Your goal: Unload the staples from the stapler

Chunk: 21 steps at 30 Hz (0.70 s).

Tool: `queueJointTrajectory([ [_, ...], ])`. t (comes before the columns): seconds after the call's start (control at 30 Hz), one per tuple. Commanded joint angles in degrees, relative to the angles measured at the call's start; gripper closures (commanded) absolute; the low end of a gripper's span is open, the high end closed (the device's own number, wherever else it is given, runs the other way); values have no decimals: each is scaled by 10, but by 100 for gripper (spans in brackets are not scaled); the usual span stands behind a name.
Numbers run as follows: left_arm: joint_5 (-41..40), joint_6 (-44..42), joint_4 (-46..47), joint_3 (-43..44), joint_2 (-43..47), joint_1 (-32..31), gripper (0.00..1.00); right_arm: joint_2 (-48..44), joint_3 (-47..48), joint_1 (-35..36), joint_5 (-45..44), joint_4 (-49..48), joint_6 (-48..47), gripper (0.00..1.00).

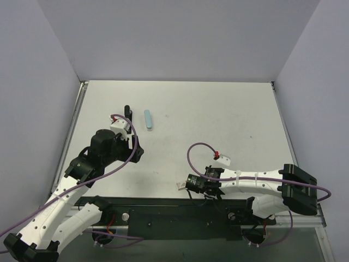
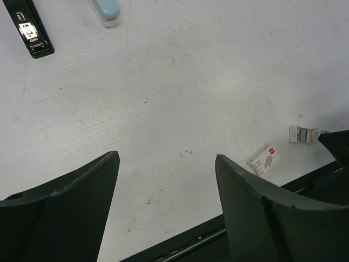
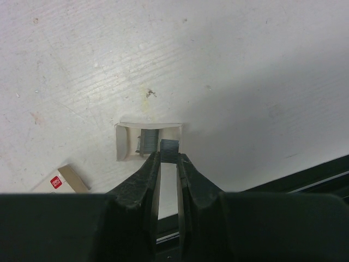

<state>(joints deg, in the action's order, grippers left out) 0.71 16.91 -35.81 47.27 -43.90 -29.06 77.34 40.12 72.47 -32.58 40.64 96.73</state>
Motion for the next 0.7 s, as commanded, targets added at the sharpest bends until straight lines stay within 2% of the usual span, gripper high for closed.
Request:
queueJointTrajectory([
  [0.0,-2,1,21,6,2,4,19,-5,-5,3,-15,34,21,92],
  [0.67,0,1,21,6,7,3,19,32,11,2,-18,26,26,90],
])
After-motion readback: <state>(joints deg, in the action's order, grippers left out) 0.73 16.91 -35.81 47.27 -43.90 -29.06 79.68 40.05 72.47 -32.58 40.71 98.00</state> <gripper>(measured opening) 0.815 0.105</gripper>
